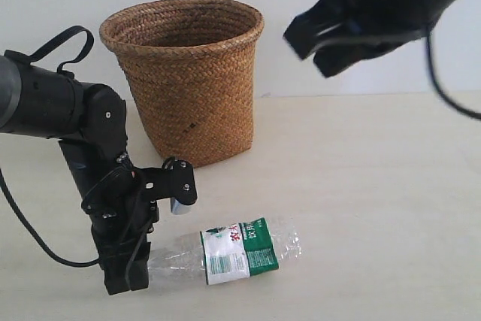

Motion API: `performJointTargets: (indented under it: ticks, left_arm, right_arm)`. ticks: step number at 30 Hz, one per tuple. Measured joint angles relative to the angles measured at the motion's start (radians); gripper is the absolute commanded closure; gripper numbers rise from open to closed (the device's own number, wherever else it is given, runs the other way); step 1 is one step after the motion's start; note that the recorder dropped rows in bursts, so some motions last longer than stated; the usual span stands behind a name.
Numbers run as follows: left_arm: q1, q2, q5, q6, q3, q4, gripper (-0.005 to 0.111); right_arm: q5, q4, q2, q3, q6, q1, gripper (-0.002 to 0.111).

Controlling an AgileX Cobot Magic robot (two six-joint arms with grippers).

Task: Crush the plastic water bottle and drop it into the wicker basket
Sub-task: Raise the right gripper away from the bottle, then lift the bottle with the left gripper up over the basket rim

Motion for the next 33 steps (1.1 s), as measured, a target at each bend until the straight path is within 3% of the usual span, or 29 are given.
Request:
performJointTargets:
  ticks: [4, 13, 18, 25, 33]
  left_arm:
    - [0.0, 0.0, 0.0, 0.0, 0.0, 0.0, 0.103]
    - [0.003, 0.0, 0.0, 0.0, 0.0, 0.0, 0.103]
    - [0.003, 0.0, -0.009, 0.0, 0.0, 0.0, 0.103]
    - [0.003, -0.022, -0.018, 0.0, 0.0, 0.017, 0.103]
    - [0.029, -0.226, -0.01, -0.009, -0.04, 0.069, 0.103]
  right_arm:
    - [-0.08, 0.0, -0.223, 0.108, 0.009, 0.0, 0.108]
    - [-0.31, -0.026, -0.759, 0.536, 0.052, 0.0, 0.108]
    - [-0.34, -0.026, -0.975, 0.752, 0.074, 0.0, 0.108]
    - [-0.358, -0.028, -1.098, 0.885, 0.084, 0.0, 0.108]
    - [-0.376, -0.014, -1.102, 0.885, 0.086, 0.0, 0.108]
